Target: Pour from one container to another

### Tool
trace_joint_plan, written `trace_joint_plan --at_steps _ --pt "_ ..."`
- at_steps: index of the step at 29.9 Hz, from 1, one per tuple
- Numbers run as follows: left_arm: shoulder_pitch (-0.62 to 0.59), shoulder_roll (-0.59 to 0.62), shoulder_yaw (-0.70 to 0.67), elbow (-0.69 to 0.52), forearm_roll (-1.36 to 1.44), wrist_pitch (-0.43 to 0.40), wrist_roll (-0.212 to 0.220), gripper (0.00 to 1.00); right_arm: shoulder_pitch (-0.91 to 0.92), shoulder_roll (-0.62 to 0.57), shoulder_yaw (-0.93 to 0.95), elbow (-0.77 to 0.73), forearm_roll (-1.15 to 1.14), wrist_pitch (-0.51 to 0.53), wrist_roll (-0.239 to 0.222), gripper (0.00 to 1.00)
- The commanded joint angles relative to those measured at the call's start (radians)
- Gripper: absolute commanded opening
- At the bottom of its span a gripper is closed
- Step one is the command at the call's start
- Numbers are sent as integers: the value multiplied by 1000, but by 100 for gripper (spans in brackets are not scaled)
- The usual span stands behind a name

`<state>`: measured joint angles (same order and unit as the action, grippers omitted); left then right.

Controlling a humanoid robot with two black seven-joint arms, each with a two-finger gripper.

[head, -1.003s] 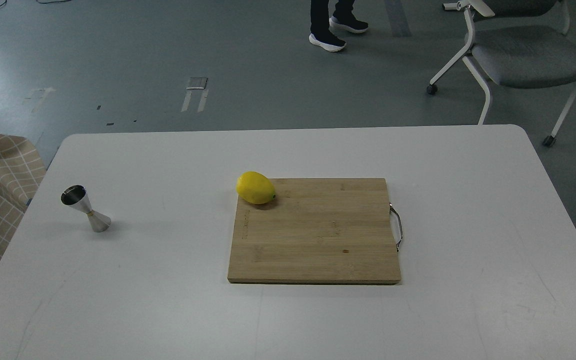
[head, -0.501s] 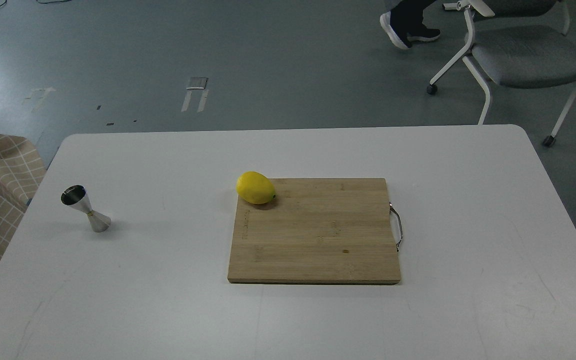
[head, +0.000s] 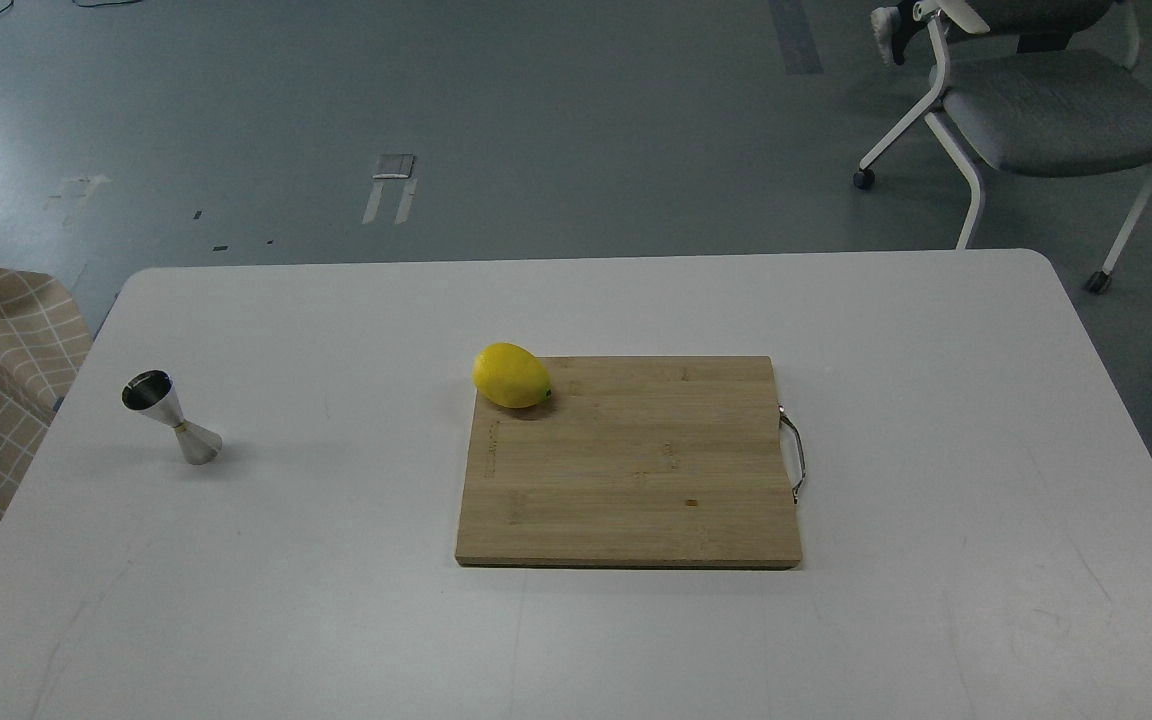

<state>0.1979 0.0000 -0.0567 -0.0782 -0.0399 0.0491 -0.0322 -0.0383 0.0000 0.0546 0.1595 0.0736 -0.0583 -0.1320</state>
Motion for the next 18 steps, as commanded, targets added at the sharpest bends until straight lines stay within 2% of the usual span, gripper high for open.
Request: trace_joint_plan --at_steps 1,18 --pt "0 0 0 0 0 0 0 99 0 0 -1 0 0 0 0 100" --pt "0 0 0 0 0 0 0 99 0 0 -1 0 0 0 0 100"
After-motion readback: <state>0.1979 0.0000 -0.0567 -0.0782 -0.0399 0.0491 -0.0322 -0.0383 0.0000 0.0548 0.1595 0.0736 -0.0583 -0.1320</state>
